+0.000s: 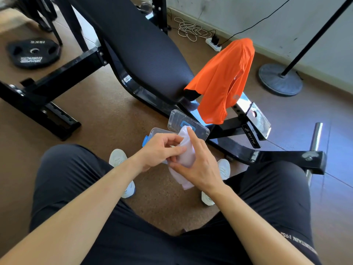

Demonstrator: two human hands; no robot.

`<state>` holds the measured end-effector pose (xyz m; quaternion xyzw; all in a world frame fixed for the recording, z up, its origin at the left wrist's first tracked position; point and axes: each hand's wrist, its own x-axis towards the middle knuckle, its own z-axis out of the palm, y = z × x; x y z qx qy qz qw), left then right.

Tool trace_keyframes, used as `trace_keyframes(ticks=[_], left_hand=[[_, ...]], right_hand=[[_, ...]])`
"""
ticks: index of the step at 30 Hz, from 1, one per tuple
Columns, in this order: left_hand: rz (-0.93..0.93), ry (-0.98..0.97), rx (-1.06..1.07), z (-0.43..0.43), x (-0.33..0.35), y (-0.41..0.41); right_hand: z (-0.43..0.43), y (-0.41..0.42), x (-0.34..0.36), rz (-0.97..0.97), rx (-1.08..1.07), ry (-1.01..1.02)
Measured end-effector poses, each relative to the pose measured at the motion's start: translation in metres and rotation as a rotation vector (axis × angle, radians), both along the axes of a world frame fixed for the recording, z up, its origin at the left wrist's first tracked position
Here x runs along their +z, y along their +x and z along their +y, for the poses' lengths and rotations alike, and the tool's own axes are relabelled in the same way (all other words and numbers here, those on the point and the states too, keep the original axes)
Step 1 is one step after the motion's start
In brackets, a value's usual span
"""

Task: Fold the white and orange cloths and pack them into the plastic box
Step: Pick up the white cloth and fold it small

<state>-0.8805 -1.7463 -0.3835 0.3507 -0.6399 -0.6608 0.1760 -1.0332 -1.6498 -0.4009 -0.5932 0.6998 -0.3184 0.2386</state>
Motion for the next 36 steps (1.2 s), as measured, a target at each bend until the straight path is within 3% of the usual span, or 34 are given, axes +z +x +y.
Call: trace_keyframes(ticks=[7, 14, 18, 21, 24, 29, 36], left_hand=[[-0.159, -0.283, -0.127, -0.004, -0.005, 0.006], [-0.336, -0.467, -0.048, -0.009, -0.01, 0.018], [-0.374, -0.233, -0.085, -0.006, -0.015, 0.015], [-0.345, -0.33, -0.013, -0.004, -0.015, 0.01], [-0.195, -0.324, 0.032, -0.007, -0.013, 0.01], [-0.16, -0.236, 0.015, -0.007, -0.014, 0.005], [-0.06, 0.142, 0.0, -0.008, -0.017, 0.003]], right_hand=[[-0.006, -0.006, -0.005, -0.057, -0.053, 0.059], [-0.007, -0.023, -0.008, -0.331, -0.107, 0.049], [-0.009, -0.031, -0.011, -0.438, -0.141, 0.037], [-0.009, -0.033, -0.011, -0.411, -0.162, 0.064], [-0.009, -0.035, -0.011, -0.373, -0.155, 0.136], [-0.008, -0.031, -0.004, -0.556, -0.056, 0.171], [-0.01, -0.04, -0.002, -0.792, -0.045, 0.162]])
